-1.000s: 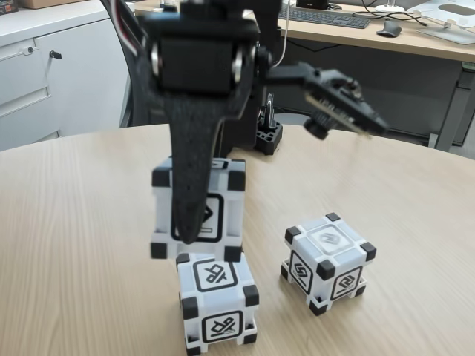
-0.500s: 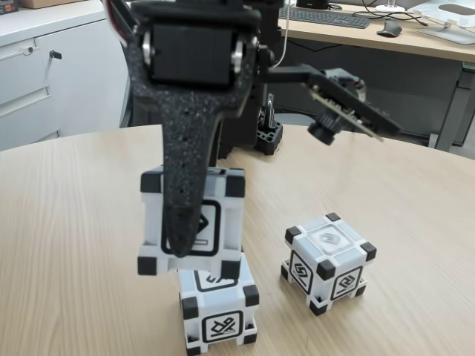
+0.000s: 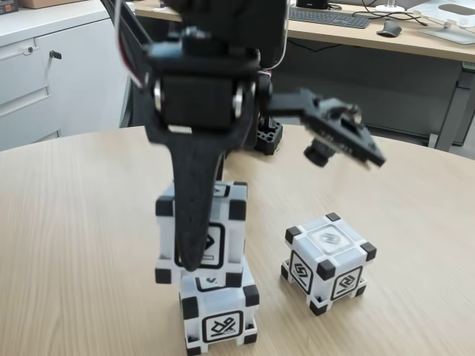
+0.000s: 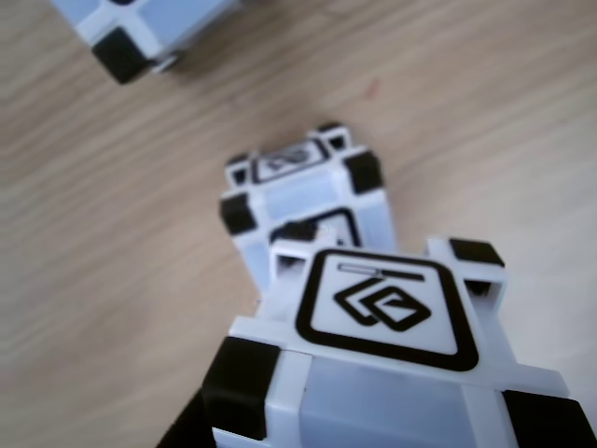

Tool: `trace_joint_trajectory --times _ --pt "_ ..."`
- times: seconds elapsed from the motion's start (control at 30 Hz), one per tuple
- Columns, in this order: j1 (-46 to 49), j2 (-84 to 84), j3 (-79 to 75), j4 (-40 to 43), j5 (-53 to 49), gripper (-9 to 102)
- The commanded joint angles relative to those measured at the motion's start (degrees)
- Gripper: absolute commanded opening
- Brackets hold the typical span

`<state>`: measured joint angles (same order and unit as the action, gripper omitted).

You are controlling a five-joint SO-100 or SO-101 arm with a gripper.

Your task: Stack cubes from left to right.

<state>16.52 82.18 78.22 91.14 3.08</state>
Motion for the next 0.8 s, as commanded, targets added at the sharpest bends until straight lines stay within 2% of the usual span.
trace_joint_trajectory --times 0.0,0.77 --pt "0.0 1.49 0.0 -0.7 -0.18 0" --pt "-0.88 0.62 2.55 -0.7 -0.09 0"
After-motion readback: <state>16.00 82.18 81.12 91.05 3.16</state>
